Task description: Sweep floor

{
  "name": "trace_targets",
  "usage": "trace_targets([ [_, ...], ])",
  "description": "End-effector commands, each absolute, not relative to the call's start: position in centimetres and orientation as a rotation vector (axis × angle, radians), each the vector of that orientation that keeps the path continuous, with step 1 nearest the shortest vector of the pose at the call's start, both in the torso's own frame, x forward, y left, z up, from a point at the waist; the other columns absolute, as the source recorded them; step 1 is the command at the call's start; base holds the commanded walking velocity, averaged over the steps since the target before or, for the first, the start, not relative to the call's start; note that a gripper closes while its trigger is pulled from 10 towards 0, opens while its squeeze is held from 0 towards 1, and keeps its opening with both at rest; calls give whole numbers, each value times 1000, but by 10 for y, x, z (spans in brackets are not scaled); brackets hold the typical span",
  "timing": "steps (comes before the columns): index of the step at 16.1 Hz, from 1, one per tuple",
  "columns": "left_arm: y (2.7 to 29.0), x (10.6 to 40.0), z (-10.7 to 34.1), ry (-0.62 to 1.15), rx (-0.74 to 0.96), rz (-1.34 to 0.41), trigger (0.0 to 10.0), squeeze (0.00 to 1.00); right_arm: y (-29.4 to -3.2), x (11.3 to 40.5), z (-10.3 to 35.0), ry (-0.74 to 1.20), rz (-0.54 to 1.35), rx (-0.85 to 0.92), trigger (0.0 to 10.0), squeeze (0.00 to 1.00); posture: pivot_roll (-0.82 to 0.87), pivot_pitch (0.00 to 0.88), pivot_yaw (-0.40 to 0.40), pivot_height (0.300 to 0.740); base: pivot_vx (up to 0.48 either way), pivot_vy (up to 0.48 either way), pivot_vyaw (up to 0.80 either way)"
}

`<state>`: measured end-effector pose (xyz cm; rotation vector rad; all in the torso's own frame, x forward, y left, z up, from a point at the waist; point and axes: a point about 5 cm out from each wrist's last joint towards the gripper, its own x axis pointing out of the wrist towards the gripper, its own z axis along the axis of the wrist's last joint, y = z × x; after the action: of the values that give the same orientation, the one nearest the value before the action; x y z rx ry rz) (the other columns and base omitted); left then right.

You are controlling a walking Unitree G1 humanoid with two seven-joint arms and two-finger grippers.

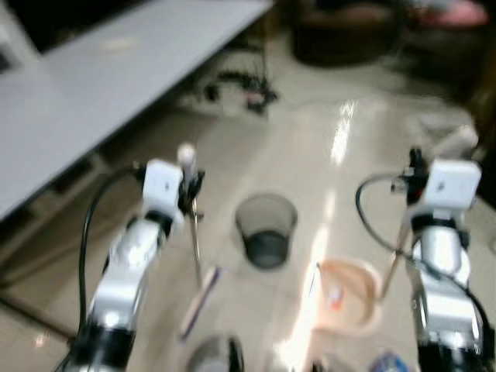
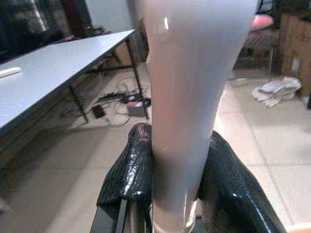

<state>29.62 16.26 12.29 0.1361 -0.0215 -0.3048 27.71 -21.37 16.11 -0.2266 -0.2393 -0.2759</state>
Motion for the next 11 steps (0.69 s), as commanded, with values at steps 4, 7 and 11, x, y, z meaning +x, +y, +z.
trace_targets([
  [4,158,302,142,-94,167,-325,10000,0,-205,275,166,-258,-250,-226,10000,0,-10,23,92,740,-72,0,0],
  [7,156,304,149,-135,157,-332,10000,0,-205,274,164,-227,-246,-209,10000,0,-11,25,96,740,0,0,0],
  [11,155,307,154,-156,167,-329,10000,0,-196,276,159,-215,-224,-72,10000,0,-1,31,97,740,138,0,-159],
])
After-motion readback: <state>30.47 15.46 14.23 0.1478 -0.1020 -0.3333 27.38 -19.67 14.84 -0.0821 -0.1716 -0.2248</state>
